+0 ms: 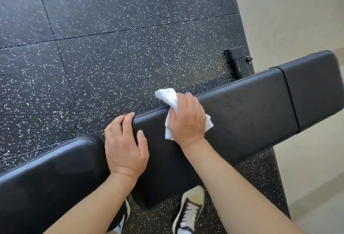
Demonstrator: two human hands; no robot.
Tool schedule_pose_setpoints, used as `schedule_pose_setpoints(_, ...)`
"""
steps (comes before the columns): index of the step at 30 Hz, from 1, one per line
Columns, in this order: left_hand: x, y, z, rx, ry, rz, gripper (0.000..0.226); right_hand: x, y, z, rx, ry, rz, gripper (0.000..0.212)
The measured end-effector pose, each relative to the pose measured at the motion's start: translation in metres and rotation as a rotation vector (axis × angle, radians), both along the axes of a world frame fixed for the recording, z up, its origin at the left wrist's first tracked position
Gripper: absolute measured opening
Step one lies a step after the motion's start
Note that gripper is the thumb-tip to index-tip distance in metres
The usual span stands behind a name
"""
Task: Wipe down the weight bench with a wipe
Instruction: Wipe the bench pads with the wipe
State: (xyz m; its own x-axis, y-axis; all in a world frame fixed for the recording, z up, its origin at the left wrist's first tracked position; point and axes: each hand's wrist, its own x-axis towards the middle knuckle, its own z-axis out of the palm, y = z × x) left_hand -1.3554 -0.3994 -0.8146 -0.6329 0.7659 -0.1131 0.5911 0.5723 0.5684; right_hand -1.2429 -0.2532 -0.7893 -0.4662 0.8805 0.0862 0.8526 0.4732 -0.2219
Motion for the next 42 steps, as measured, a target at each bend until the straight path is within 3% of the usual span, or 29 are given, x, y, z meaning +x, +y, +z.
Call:
schedule_pose_setpoints(4,0.000,0.000,0.002,-0.002,-0.006,0.019,0.054,-0.016,0.029,-0.001,-0.053,-0.020,0.145,0.020)
schedule_pose_setpoints(10,0.001,0.003,0.017,-0.059,-0.010,0.003,0.055,-0.020,0.041,0.002,-0.191,-0.038,0.181,0.014)
schedule_pose_setpoints(14,0.007,0.010,0.028,-0.245,0.234,-0.264,0.061,-0.011,0.035,0.006,-0.183,0.000,0.255,0.013)
schedule_pose_setpoints(18,0.019,0.022,0.035,-0.295,0.291,-0.354,0.066,0.050,-0.013,0.008,-0.022,0.070,0.347,0.019)
schedule_pose_setpoints(22,0.038,0.057,0.032,-0.252,0.297,-0.385,0.055,0.155,-0.059,0.001,-0.045,0.028,0.475,0.023)
schedule_pose_setpoints(28,0.079,0.132,0.023,-0.296,0.232,-0.306,0.039,0.256,-0.044,-0.001,-0.040,0.001,0.399,0.027)
schedule_pose_setpoints(32,0.078,0.131,0.019,-0.250,0.263,-0.249,0.034,0.233,-0.012,-0.005,0.015,0.036,0.154,0.023)
schedule_pose_setpoints(37,0.078,0.132,0.011,-0.227,0.296,-0.245,0.039,0.141,0.045,-0.007,0.028,0.134,-0.066,0.018)
schedule_pose_setpoints(42,0.078,0.133,0.010,-0.210,0.358,-0.269,0.032,0.047,0.098,-0.010,0.005,0.077,-0.068,0.024)
